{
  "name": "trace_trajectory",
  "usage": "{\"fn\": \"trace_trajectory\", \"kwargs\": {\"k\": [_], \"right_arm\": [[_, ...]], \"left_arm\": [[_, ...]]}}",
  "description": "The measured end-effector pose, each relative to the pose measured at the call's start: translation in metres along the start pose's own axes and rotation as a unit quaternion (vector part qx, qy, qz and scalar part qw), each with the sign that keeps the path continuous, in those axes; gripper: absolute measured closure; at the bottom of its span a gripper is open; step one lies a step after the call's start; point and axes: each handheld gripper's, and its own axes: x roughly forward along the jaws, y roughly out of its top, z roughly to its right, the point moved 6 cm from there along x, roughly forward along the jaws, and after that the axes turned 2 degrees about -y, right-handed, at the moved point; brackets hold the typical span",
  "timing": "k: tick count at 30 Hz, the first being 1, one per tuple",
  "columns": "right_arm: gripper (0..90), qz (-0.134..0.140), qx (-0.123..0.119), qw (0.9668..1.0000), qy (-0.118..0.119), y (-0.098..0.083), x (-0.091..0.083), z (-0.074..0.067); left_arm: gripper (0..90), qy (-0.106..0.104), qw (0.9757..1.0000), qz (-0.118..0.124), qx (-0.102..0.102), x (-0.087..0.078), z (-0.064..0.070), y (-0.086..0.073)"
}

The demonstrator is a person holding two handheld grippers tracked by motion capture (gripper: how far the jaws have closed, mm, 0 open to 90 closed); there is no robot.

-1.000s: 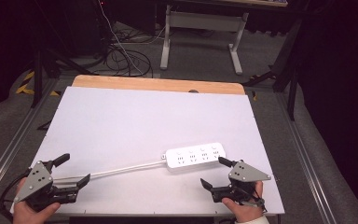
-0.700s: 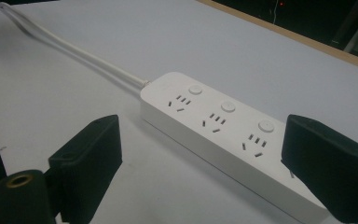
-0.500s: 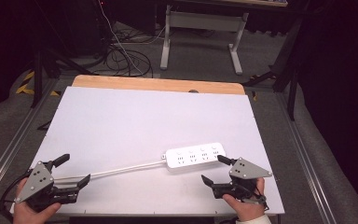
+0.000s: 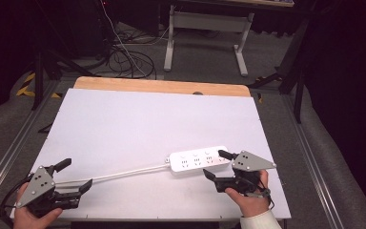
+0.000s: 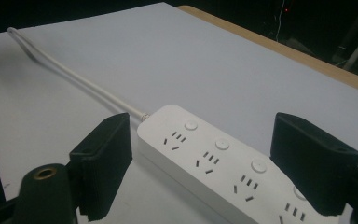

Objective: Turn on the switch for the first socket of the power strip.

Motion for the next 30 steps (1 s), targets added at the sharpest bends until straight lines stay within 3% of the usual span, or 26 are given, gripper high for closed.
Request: {"fn": "trace_trajectory", "kwargs": {"k": [12, 16, 27, 30], "right_arm": [[21.8, -0.004, -0.021, 0.9997, 0.009, 0.025, 0.015, -0.002], [22.0, -0.003, -0.011, 0.9996, 0.027, 0.030, 0.020, -0.004], [22.1, -0.012, -0.021, 0.9993, 0.028, 0.039, 0.033, -0.004], [22.1, -0.008, -0.010, 0.9990, 0.043, 0.042, 0.037, -0.005]], "left_arm": [[9.7, 0.000, 1.0000, 0.000, -0.001, 0.000, 0.001, 0.000], [9.7, -0.002, 1.0000, 0.000, 0.003, 0.000, 0.001, 0.000], [9.7, -0.002, 1.0000, -0.001, 0.005, 0.000, 0.001, 0.000], [9.9, -0.002, 1.0000, -0.002, 0.006, 0.000, 0.001, 0.000]]}}
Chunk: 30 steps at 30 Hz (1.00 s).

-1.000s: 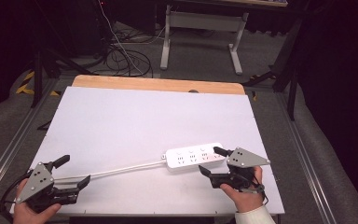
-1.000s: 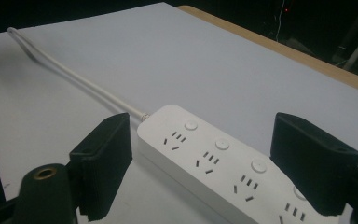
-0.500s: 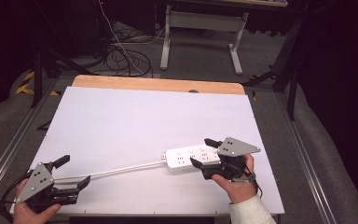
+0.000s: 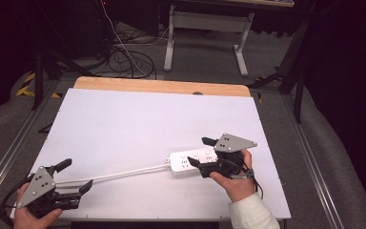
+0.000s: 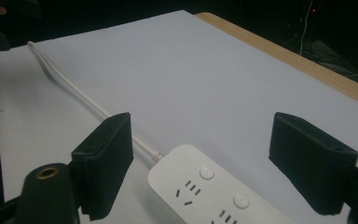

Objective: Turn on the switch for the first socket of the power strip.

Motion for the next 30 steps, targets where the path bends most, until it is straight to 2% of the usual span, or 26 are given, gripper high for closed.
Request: {"fn": "trace_trajectory", "kwargs": {"k": [6, 16, 19, 20, 21, 22, 25, 27, 29, 30], "right_arm": [[24.1, -0.001, -0.001, 1.0000, 0.001, 0.007, 0.009, 0.001], [25.9, -0.010, 0.005, 0.9999, 0.001, 0.007, 0.021, 0.005], [34.4, -0.015, -0.007, 0.9999, 0.003, 0.007, 0.022, 0.004], [38.9, -0.016, -0.013, 0.9998, 0.000, 0.007, 0.022, 0.004], [47.8, -0.017, -0.018, 0.9997, 0.006, 0.007, 0.022, 0.003], [50.6, -0.022, -0.016, 0.9995, 0.014, 0.006, 0.022, 0.002], [59.7, -0.028, -0.015, 0.9995, 0.010, 0.006, 0.023, 0.001], [68.3, -0.022, -0.011, 0.9994, 0.026, 0.008, 0.025, 0.001], [73.3, -0.027, -0.015, 0.9989, 0.035, 0.008, 0.027, 0.002], [81.6, -0.039, -0.004, 0.9978, 0.054, 0.007, 0.030, 0.001]], "left_arm": [[9.9, 0.000, 1.0000, 0.000, 0.000, -0.001, 0.000, 0.000], [10.0, -0.002, 1.0000, 0.001, 0.001, -0.001, 0.000, 0.000], [10.4, -0.001, 1.0000, 0.000, 0.003, -0.001, 0.000, 0.000], [10.4, -0.001, 1.0000, 0.000, 0.003, -0.001, 0.000, 0.000], [10.4, -0.001, 1.0000, 0.000, 0.005, -0.001, 0.000, 0.000], [10.4, 0.000, 1.0000, 0.000, 0.005, -0.001, 0.000, 0.000], [10.3, 0.001, 1.0000, 0.001, 0.004, -0.001, 0.000, 0.000], [10.4, 0.000, 1.0000, 0.001, 0.002, -0.001, 0.001, 0.000], [10.4, 0.001, 1.0000, 0.000, 0.005, -0.001, 0.000, 0.000], [10.4, 0.001, 1.0000, 0.000, 0.004, -0.001, 0.000, 0.000]]}}
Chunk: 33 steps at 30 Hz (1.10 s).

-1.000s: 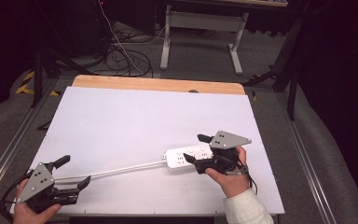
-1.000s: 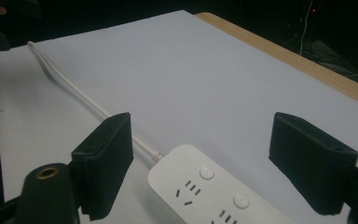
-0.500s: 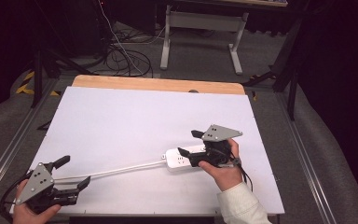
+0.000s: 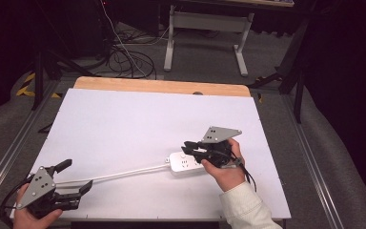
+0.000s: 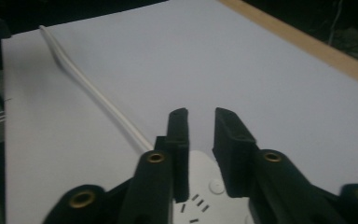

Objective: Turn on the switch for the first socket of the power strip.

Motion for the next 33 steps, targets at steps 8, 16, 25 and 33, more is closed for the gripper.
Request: {"fn": "trace_trajectory", "kwargs": {"k": [8, 16, 25, 33], "right_arm": [[90.0, -0.022, 0.027, 0.9993, -0.011, -0.001, 0.011, 0.004], [90.0, -0.065, 0.030, 0.9972, -0.021, -0.008, 0.028, 0.012], [90.0, -0.107, 0.024, 0.9933, -0.037, -0.017, 0.039, 0.016], [90.0, -0.135, 0.015, 0.9896, -0.047, -0.024, 0.049, 0.018]], "left_arm": [[10.4, -0.001, 1.0000, 0.000, 0.000, 0.000, 0.001, 0.000], [10.4, 0.002, 1.0000, -0.001, 0.000, 0.000, 0.000, 0.000], [10.7, 0.003, 1.0000, -0.007, 0.003, 0.001, 0.000, -0.001], [10.8, 0.004, 1.0000, -0.007, 0.002, 0.001, 0.000, -0.001]]}}
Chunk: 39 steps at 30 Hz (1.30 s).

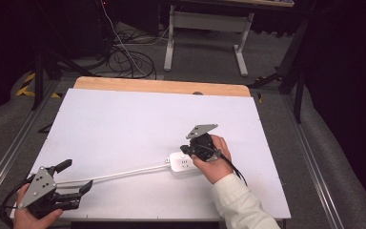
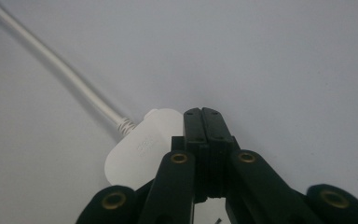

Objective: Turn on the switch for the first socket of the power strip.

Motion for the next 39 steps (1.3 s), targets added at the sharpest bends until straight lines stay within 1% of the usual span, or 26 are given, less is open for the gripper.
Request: {"fn": "trace_trajectory", "kwargs": {"k": [7, 9, 11, 17, 23, 27, 28, 34, 39], "right_arm": [[90.0, -0.020, -0.005, 0.9998, -0.002, -0.003, 0.010, 0.000], [90.0, -0.025, -0.006, 0.9997, -0.001, -0.004, 0.011, 0.000], [90.0, -0.032, -0.004, 0.9995, -0.001, -0.006, 0.013, 0.000], [90.0, -0.043, -0.006, 0.9990, -0.001, -0.009, 0.018, 0.000], [90.0, -0.046, -0.006, 0.9989, -0.003, -0.011, 0.020, 0.000], [90.0, -0.046, -0.006, 0.9989, -0.008, -0.011, 0.020, 0.000], [90.0, -0.046, -0.010, 0.9989, -0.005, -0.011, 0.020, -0.001], [90.0, -0.049, -0.022, 0.9985, -0.013, -0.011, 0.020, -0.002], [90.0, -0.051, -0.009, 0.9986, -0.008, -0.011, 0.021, -0.001]], "left_arm": [[10.8, 0.001, 1.0000, 0.000, 0.000, 0.000, 0.000, 0.000], [10.8, -0.001, 1.0000, 0.001, -0.004, 0.000, 0.000, 0.000], [10.8, -0.002, 1.0000, 0.000, -0.001, 0.000, 0.000, 0.000], [10.8, -0.001, 1.0000, 0.000, -0.003, 0.000, 0.000, -0.001], [10.9, -0.002, 1.0000, -0.001, 0.000, 0.000, -0.001, -0.001], [10.9, -0.002, 1.0000, -0.001, -0.003, -0.001, -0.001, -0.001], [10.9, -0.002, 1.0000, 0.000, -0.002, -0.001, -0.001, -0.001], [10.9, -0.002, 1.0000, 0.000, -0.003, -0.001, -0.001, -0.001], [10.9, -0.001, 1.0000, 0.000, -0.003, -0.001, -0.001, -0.001]]}}
